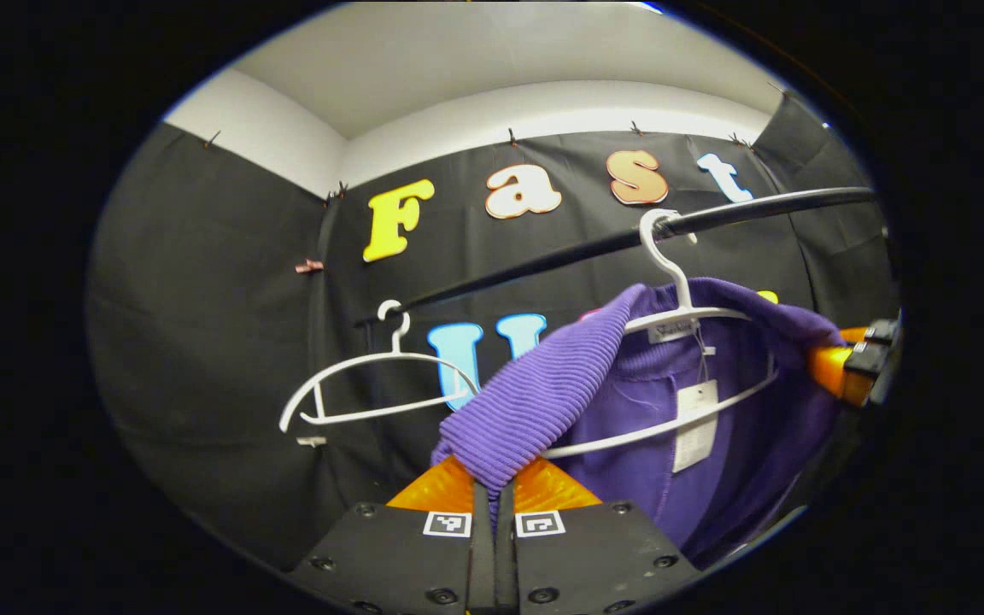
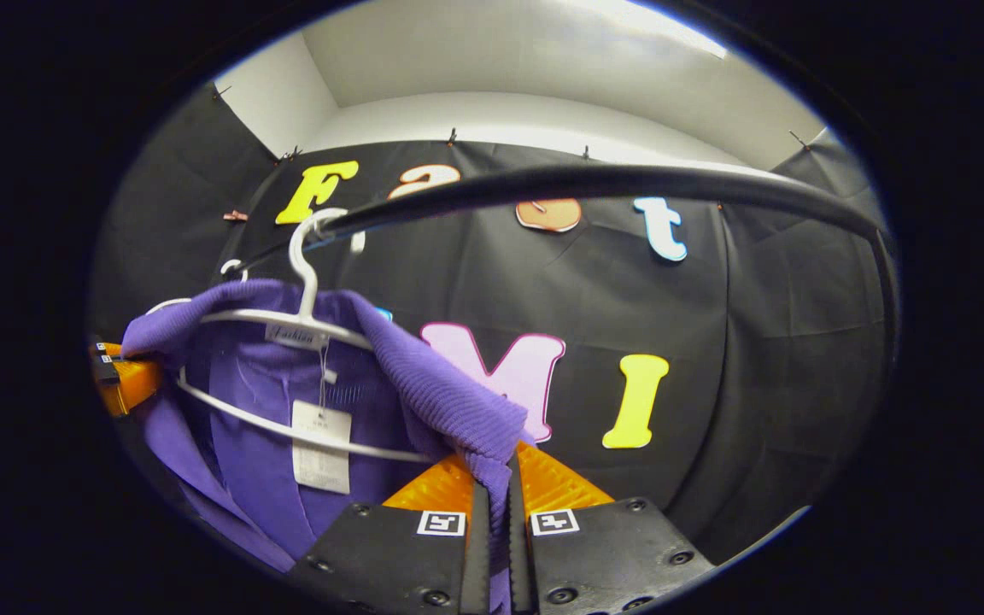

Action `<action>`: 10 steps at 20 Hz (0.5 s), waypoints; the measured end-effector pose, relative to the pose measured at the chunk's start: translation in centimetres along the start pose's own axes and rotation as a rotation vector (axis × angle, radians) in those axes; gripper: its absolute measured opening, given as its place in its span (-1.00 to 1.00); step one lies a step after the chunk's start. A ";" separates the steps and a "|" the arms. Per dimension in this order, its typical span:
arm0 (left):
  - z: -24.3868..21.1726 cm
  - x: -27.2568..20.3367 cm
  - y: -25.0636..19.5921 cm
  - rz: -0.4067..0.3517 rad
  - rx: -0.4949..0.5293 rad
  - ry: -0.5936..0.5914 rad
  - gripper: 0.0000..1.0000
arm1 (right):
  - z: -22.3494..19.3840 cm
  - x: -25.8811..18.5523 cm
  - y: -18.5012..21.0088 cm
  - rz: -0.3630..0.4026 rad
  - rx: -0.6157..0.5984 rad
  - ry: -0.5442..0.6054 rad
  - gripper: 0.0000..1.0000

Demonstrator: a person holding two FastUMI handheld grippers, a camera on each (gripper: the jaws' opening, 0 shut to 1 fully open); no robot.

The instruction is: Grasp the clothes on the hanger with both hands and then place them into the laundry hamper below.

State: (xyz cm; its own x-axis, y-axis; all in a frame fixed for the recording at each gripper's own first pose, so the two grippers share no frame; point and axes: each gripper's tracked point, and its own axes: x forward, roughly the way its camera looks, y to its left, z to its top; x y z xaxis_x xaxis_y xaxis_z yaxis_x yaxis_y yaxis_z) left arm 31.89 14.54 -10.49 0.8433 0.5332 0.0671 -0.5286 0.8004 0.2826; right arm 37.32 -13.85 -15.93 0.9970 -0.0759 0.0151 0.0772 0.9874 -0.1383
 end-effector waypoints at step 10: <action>1.6 4.0 5.3 0.121 0.116 -0.045 -0.89 | 4.3 2.8 0.9 0.005 0.044 -0.124 -0.73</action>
State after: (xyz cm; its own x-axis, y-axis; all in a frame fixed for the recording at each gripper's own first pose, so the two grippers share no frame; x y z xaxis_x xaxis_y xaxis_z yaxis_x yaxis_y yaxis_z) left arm 32.62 20.49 -7.23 0.7790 0.6089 0.1495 -0.6141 0.6928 0.3780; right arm 40.15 -12.59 -11.75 0.9890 -0.0562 0.1371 0.0696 0.9930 -0.0953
